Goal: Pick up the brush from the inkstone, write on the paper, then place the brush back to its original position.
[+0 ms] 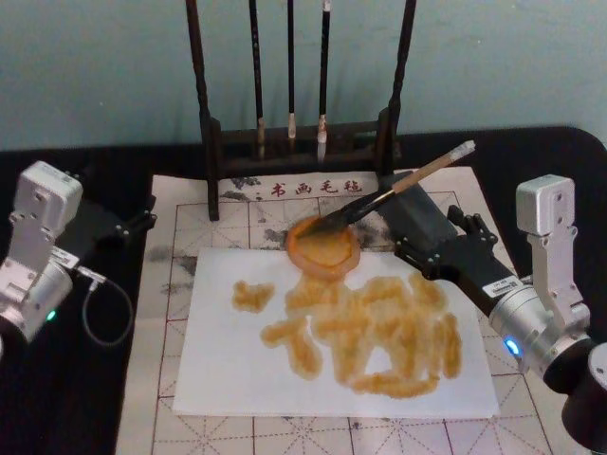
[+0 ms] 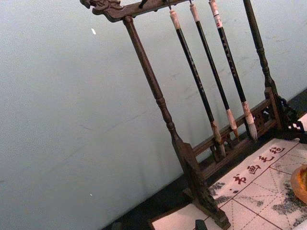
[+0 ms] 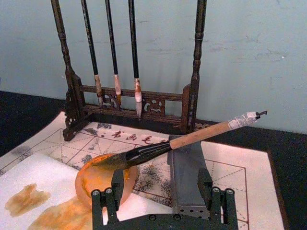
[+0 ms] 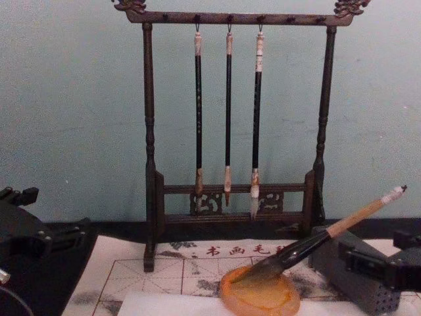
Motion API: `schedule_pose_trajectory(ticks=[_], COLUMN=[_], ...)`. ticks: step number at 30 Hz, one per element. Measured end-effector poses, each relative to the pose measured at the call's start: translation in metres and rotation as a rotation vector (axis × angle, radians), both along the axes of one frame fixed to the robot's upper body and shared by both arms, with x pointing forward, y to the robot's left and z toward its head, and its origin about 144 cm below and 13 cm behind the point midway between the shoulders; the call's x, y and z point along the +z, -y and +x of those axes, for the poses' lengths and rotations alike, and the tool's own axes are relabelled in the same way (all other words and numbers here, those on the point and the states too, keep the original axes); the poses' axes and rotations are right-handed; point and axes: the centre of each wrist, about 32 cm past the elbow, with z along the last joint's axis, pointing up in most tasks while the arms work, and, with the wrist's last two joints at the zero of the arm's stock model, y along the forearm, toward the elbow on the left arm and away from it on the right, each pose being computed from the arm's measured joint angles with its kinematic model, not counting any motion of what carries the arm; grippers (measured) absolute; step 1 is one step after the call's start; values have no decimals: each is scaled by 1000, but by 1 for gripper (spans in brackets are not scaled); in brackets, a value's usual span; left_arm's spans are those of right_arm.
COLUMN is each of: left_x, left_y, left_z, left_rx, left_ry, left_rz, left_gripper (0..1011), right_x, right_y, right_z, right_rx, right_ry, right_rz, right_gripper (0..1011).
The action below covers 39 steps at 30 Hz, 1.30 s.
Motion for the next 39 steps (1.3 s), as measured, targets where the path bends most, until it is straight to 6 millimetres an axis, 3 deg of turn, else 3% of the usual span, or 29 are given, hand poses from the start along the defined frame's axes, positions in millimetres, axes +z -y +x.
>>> schedule_pose_trajectory(ticks=[39], left_x=[0], left_y=[0], left_z=[0], left_rx=[0], left_ry=[0], left_rz=[0], left_gripper=[1001], right_x=[0], right_y=[0], right_z=[0], right_rx=[1], right_ry=[-3], right_rz=[3], right_gripper=[1000])
